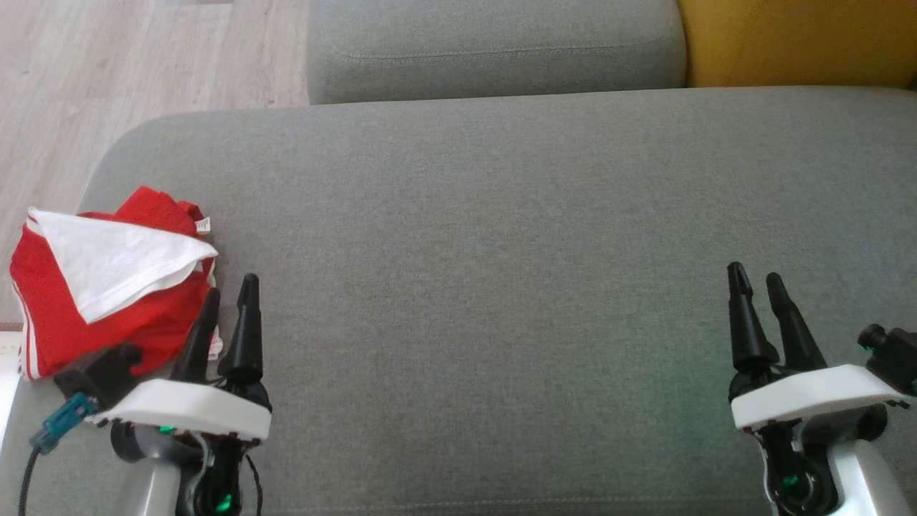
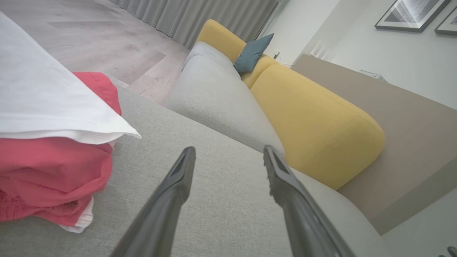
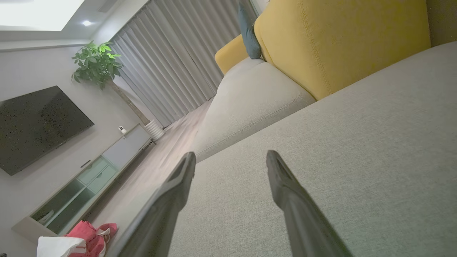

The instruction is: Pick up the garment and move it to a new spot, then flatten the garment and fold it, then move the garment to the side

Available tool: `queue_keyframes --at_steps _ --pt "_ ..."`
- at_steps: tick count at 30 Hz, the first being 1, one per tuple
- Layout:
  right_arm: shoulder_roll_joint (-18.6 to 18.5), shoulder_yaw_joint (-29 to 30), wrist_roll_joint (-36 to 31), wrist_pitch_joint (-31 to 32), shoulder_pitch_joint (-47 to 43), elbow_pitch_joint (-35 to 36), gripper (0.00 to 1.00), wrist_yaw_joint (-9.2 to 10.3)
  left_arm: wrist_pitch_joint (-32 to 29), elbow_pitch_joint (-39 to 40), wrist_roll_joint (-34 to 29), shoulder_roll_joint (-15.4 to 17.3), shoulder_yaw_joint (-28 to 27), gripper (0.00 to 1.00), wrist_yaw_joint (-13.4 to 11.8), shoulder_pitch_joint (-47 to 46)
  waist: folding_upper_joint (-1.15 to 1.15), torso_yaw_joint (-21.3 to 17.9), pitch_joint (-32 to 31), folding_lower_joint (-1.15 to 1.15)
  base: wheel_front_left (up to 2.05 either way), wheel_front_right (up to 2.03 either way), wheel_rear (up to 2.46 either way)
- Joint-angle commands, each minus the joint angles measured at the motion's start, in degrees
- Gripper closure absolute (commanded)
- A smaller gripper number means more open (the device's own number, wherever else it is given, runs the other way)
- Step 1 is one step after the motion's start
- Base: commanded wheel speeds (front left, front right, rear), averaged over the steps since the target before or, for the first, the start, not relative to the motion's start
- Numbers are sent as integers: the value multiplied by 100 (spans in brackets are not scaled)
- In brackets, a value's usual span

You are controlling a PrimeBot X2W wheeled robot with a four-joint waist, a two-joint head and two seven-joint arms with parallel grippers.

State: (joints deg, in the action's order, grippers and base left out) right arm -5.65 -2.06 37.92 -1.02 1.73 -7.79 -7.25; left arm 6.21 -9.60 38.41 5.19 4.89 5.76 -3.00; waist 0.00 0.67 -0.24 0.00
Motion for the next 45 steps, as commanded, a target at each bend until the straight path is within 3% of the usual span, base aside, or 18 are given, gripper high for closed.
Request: queue_keyframes --at_steps 1,17,45 --pt "-71 -119 -249 -67 188 259 0 -16 86 161 -235 125 -82 0 -41 -346 0 4 0 0 0 0 0" --pt "12 -98 -1547 -142 101 258 0 -19 354 88 -1325 185 38 0 -223 -335 0 21 10 0 0 0 0" --pt "237 52 -3174 -327 -111 317 0 -24 808 -97 -2963 233 184 0 -429 -302 0 -9 53 0 0 0 0"
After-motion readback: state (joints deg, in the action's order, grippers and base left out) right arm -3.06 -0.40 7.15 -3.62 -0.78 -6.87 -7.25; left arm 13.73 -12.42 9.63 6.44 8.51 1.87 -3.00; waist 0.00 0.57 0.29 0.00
